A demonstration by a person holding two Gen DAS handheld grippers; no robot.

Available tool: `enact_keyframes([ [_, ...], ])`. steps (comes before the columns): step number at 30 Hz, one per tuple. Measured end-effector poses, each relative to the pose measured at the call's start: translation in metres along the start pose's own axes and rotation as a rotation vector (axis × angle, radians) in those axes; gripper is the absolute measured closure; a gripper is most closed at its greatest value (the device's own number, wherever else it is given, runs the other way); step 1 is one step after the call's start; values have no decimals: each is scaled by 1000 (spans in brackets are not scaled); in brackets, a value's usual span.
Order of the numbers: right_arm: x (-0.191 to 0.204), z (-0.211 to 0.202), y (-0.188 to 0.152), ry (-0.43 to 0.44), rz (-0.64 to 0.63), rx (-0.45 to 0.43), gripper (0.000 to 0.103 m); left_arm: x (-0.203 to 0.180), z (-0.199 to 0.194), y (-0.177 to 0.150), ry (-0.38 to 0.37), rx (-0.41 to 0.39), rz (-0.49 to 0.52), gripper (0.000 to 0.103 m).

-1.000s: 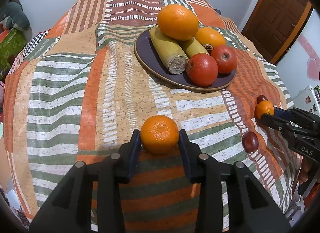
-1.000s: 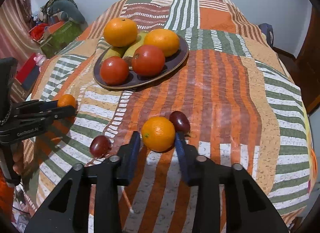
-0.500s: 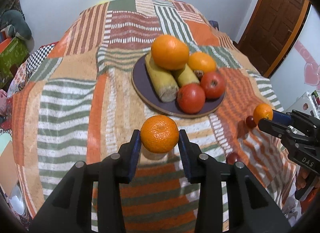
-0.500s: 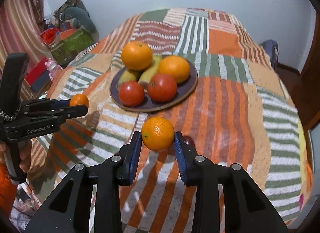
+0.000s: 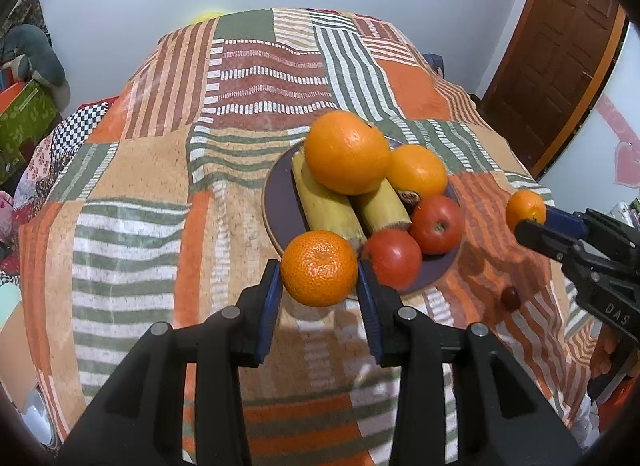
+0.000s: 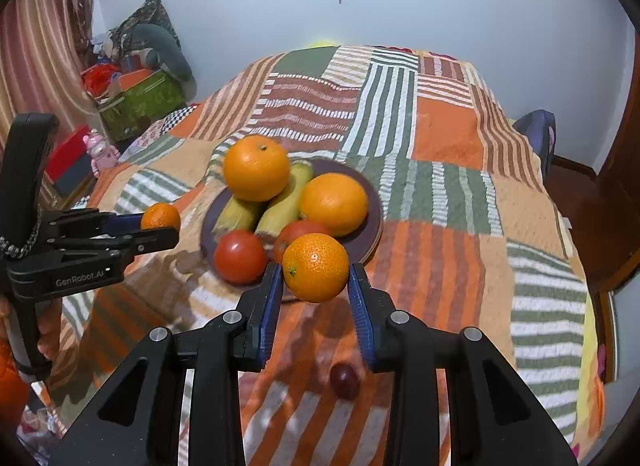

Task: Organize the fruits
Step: 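Carry both held mandarins toward the plate, then lower both mandarins onto the plate rim and open both tools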

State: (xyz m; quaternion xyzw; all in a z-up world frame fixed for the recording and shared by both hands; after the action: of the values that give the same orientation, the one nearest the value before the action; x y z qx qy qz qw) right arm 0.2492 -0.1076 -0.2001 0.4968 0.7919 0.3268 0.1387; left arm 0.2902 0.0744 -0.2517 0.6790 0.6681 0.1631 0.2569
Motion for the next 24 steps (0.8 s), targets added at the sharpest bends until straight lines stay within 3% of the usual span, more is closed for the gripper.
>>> enact_keyframes([
  [7,-14,18,11,-18,0,6,72,9,17,13,16,7,-12,66],
  [24,-28,64,8,-16,-20,116,72,14,52,28,-15,36,-45,66],
])
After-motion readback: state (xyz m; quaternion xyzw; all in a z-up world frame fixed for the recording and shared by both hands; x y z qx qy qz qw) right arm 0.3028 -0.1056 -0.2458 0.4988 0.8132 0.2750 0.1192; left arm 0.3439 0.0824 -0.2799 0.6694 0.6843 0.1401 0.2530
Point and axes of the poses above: each gripper's, at about its wrist camera, not at the fingertips, and z roughly the way its jaws point, x to its left, y to its top, the point moved 6 cm from there along z, roughly the way its jaws point, and after that the axes turned 1 degree about x, right-handed, at the moved point
